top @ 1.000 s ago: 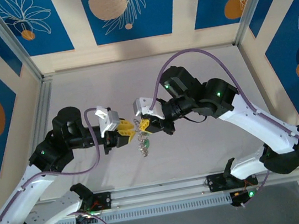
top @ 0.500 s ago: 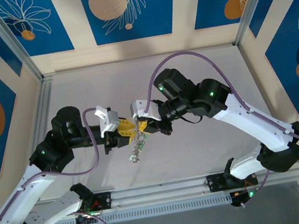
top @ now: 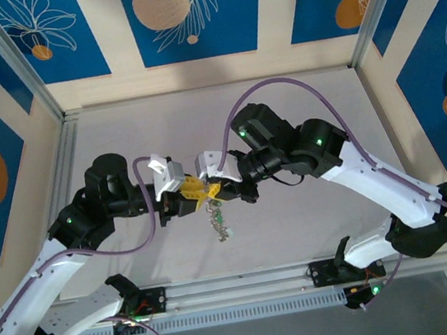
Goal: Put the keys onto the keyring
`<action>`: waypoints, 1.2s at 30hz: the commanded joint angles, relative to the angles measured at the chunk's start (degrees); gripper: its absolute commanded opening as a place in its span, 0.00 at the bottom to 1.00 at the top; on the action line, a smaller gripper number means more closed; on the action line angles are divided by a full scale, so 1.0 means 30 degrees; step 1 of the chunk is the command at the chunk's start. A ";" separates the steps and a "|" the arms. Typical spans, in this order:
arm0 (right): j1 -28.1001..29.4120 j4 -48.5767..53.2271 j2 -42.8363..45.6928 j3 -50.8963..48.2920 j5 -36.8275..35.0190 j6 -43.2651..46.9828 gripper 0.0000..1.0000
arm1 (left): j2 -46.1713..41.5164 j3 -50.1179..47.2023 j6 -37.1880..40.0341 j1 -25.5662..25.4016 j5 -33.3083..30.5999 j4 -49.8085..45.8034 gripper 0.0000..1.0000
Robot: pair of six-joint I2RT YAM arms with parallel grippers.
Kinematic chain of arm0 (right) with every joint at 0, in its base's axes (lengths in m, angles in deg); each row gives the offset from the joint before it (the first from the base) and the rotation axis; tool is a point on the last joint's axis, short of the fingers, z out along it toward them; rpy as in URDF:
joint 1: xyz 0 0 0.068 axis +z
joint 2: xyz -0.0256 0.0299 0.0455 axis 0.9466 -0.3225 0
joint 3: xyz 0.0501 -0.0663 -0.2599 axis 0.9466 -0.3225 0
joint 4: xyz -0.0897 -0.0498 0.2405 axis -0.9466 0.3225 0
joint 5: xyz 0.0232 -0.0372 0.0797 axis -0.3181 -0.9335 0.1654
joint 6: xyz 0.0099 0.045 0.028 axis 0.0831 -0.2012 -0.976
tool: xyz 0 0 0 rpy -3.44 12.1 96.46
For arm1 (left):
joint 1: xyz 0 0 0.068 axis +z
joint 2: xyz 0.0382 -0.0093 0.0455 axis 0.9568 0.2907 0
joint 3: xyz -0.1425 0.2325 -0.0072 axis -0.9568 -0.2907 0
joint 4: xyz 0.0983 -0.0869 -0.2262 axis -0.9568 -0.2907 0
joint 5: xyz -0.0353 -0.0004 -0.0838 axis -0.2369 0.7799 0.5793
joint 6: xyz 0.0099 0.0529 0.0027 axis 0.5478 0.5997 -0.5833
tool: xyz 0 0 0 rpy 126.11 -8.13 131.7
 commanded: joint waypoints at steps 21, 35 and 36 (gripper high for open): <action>0.0056 -0.2134 0.1694 -0.1345 0.1108 -0.0961 0.25 | -0.0537 -0.0770 -0.0920 -0.0238 0.0110 0.2728 0.00; -0.2012 -0.4194 0.3457 -0.4725 0.4532 -0.2934 0.27 | -0.1620 -0.2513 -0.2143 -0.0216 0.1759 0.5859 0.00; -0.2048 -0.4374 0.3428 -0.4795 0.4580 -0.3023 0.27 | -0.1620 -0.2501 -0.2157 -0.0231 0.1804 0.5871 0.00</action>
